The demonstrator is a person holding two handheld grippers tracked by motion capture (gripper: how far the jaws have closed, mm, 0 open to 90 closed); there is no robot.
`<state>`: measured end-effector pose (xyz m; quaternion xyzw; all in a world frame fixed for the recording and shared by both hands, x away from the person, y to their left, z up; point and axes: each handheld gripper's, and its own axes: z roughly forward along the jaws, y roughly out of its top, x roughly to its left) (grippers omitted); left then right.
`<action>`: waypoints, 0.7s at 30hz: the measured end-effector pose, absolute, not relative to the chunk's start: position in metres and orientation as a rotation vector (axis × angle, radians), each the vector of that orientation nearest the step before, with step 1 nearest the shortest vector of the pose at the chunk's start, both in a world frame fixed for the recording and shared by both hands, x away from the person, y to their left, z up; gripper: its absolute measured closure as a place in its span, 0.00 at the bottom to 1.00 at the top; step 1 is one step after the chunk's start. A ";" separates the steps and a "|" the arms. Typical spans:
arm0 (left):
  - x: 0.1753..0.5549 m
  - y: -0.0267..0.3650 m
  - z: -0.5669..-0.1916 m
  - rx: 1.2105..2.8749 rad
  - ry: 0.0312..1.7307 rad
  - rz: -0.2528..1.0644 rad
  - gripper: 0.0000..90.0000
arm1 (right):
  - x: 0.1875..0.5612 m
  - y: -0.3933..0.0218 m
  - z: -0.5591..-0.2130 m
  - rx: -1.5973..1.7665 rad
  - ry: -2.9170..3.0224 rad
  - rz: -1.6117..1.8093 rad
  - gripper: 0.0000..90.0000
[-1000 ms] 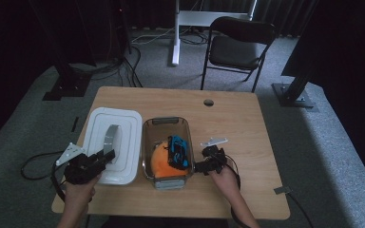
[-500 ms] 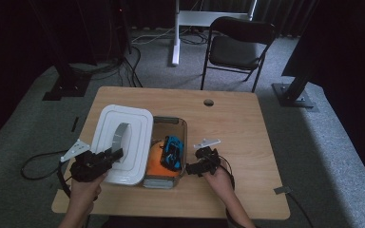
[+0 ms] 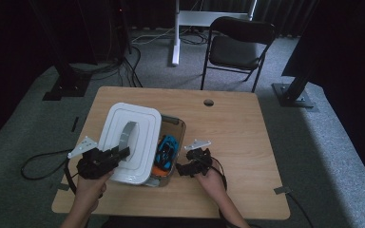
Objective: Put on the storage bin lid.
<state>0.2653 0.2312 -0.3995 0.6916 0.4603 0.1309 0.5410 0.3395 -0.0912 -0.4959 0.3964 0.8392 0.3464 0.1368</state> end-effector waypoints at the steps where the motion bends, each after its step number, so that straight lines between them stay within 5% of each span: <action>1: 0.266 0.230 -0.399 1.643 1.086 0.305 0.77 | 0.339 -0.090 -0.496 1.143 2.428 1.003 0.13; 21: 0.290 0.212 -0.401 1.711 1.000 0.193 0.77 | 0.336 -0.069 -0.498 1.094 2.436 0.997 0.12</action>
